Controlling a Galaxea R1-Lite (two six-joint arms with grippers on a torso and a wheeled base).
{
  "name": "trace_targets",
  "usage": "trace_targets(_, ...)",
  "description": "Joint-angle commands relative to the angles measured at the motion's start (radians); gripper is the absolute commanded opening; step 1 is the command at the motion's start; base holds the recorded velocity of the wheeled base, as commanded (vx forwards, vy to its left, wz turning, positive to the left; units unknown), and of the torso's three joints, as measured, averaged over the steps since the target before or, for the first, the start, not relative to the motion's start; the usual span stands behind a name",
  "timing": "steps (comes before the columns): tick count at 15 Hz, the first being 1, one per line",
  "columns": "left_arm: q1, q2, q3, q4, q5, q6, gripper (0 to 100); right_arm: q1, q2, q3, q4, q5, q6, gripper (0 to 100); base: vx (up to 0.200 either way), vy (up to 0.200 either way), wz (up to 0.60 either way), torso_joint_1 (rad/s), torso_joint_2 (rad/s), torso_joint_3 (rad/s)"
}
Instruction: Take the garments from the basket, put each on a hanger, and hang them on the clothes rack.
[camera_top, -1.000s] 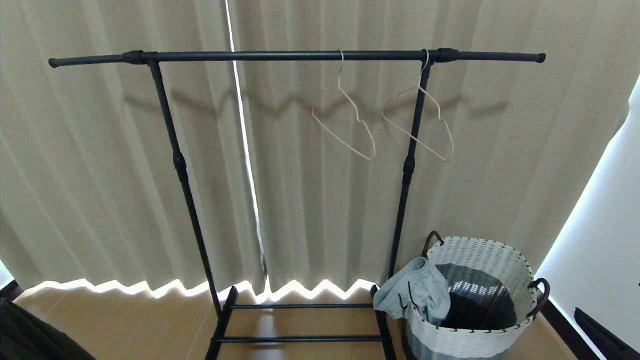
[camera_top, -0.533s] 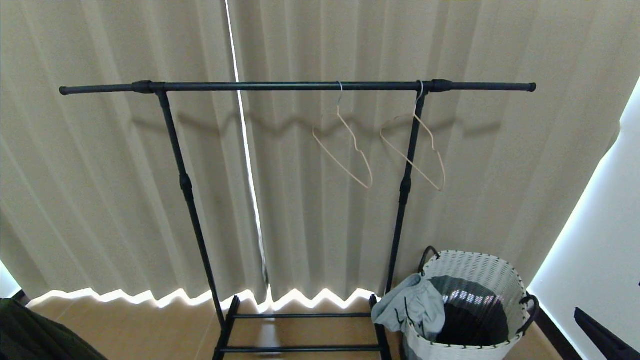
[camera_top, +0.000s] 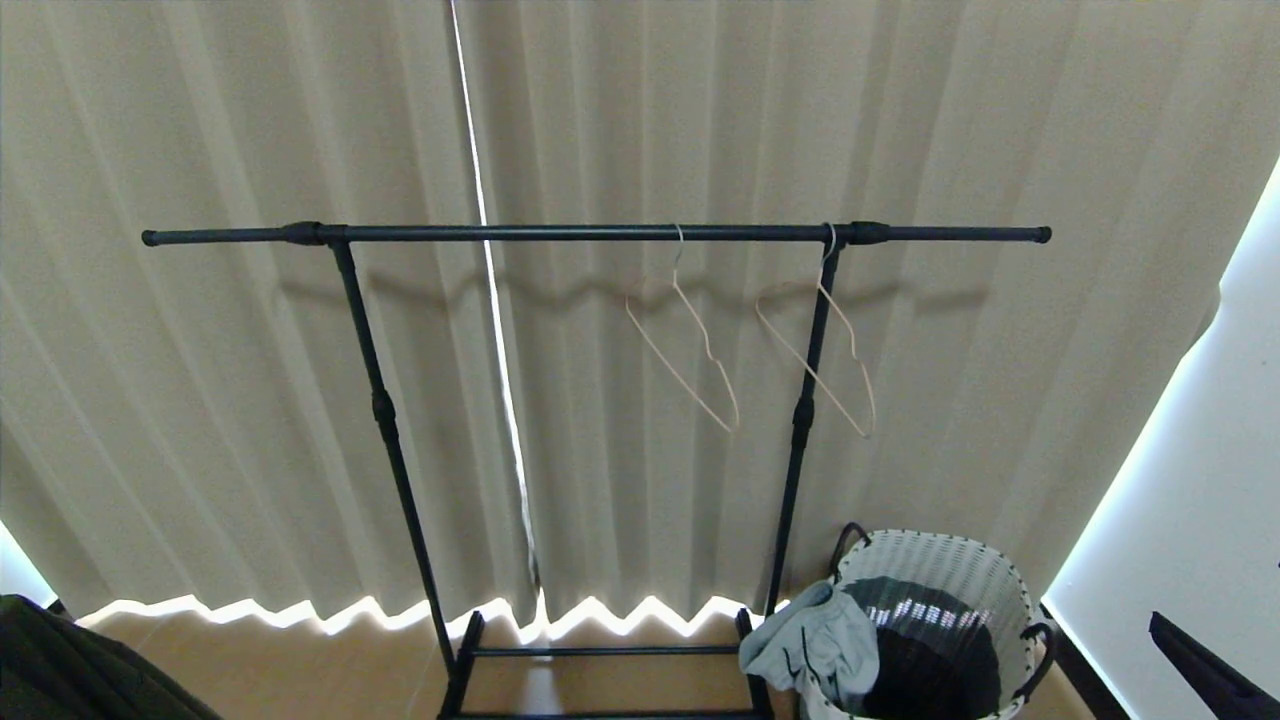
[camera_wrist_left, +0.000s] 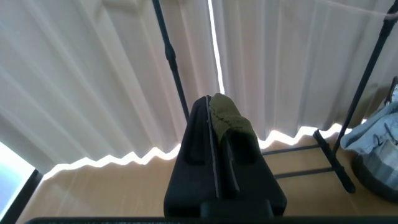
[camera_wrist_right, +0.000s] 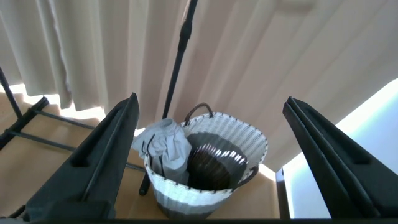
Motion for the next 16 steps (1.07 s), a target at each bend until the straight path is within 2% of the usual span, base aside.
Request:
trace_targets(1, 0.000, 0.004, 0.001, 0.001, 0.000, -0.002, 0, 0.000, 0.000, 0.002, 0.001, 0.001, 0.000, 100, 0.000, 0.000, 0.00, 0.115, -0.25, -0.134)
trace_targets(3, 0.000, 0.004, 0.004, 0.002, 0.000, -0.002, 0, 0.002, 0.006, -0.002, 0.001, -0.002, 0.000, 100, 0.000, 0.000, 0.00, 0.058, -0.11, -0.058)
trace_targets(16, -0.005, -0.005, 0.010, 0.007, 0.000, -0.002, 0, 0.002, 0.040, -0.018, -0.001, 0.001, 0.000, 100, 0.200, 0.000, 0.00, 0.008, 0.00, -0.005)
